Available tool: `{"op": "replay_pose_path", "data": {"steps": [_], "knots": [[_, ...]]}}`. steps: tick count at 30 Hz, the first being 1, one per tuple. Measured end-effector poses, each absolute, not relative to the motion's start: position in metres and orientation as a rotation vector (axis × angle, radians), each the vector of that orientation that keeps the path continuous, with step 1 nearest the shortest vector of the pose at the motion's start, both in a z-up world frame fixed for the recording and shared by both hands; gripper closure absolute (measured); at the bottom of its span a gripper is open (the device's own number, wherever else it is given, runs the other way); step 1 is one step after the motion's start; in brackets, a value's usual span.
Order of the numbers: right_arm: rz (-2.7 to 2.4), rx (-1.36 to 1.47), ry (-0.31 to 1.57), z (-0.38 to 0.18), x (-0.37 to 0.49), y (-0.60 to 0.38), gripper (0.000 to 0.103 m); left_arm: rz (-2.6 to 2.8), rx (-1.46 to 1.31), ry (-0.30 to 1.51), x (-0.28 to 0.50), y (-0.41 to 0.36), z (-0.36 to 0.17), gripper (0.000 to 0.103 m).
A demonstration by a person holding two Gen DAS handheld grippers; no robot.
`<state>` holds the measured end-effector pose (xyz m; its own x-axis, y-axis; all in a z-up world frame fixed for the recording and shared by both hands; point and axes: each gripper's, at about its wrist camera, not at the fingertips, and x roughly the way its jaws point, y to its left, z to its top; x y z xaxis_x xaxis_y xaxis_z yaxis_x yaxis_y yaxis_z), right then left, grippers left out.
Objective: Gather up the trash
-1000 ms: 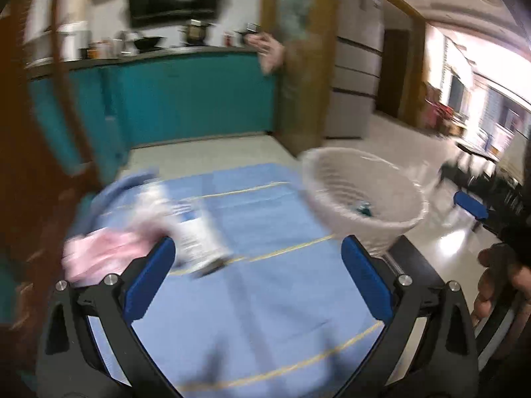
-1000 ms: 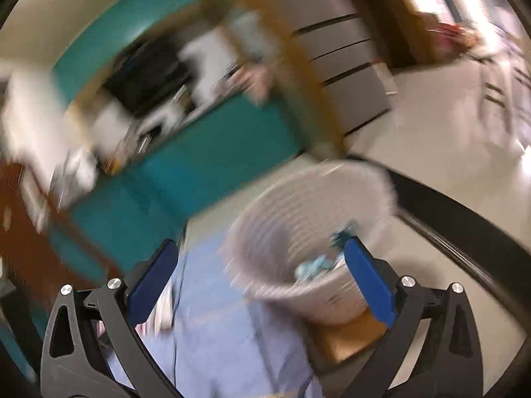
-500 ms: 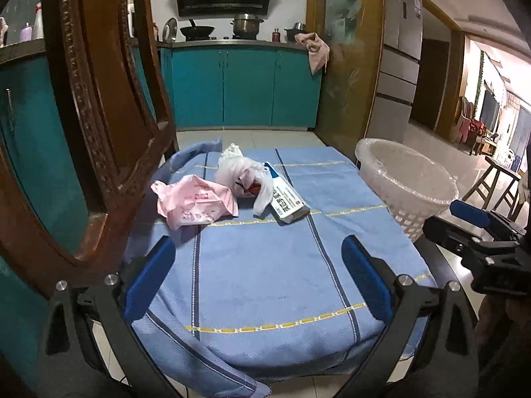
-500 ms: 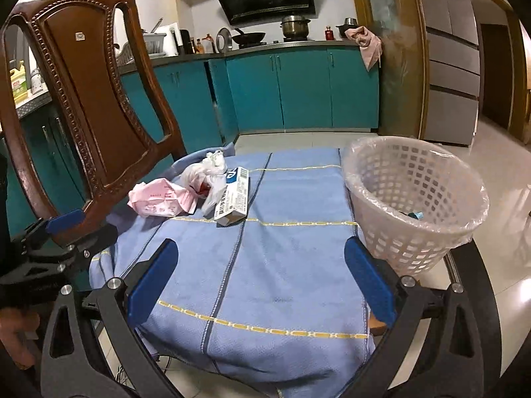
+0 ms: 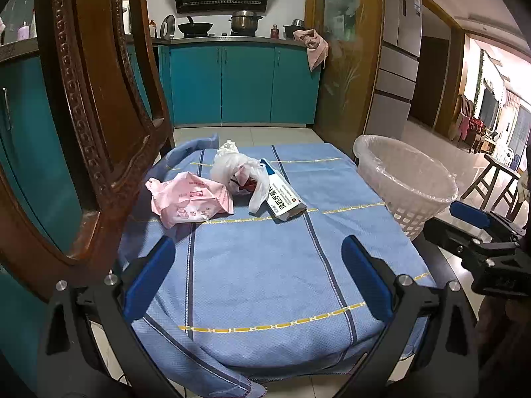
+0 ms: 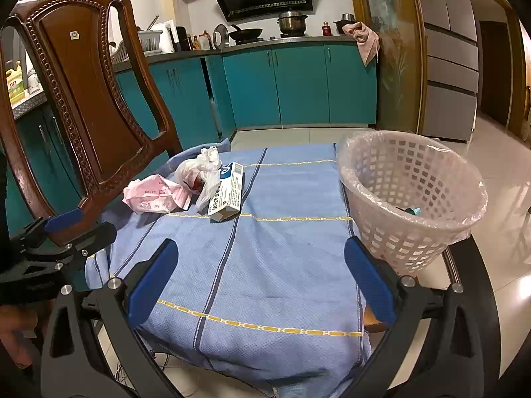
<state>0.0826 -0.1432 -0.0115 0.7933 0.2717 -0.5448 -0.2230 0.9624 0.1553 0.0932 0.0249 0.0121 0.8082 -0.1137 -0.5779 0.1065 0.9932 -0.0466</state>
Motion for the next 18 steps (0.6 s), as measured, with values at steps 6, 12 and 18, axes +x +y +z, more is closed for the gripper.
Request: {"op": "replay_pose_path", "data": {"steps": [6, 12, 18], "knots": [[0.272, 0.085, 0.599, -0.011, 0.082, -0.144, 0.005, -0.116, -0.020, 0.623, 0.095, 0.026, 0.011, 0.003], [0.278, 0.105, 0.591, -0.007, 0.081, -0.145, 0.005, -0.120, -0.015, 0.631, 0.113, 0.022, 0.012, 0.003], [0.283, 0.105, 0.597, -0.008, 0.085, -0.144, 0.005, -0.119, 0.074, 0.605, 0.184, 0.012, 0.017, 0.003]]}}
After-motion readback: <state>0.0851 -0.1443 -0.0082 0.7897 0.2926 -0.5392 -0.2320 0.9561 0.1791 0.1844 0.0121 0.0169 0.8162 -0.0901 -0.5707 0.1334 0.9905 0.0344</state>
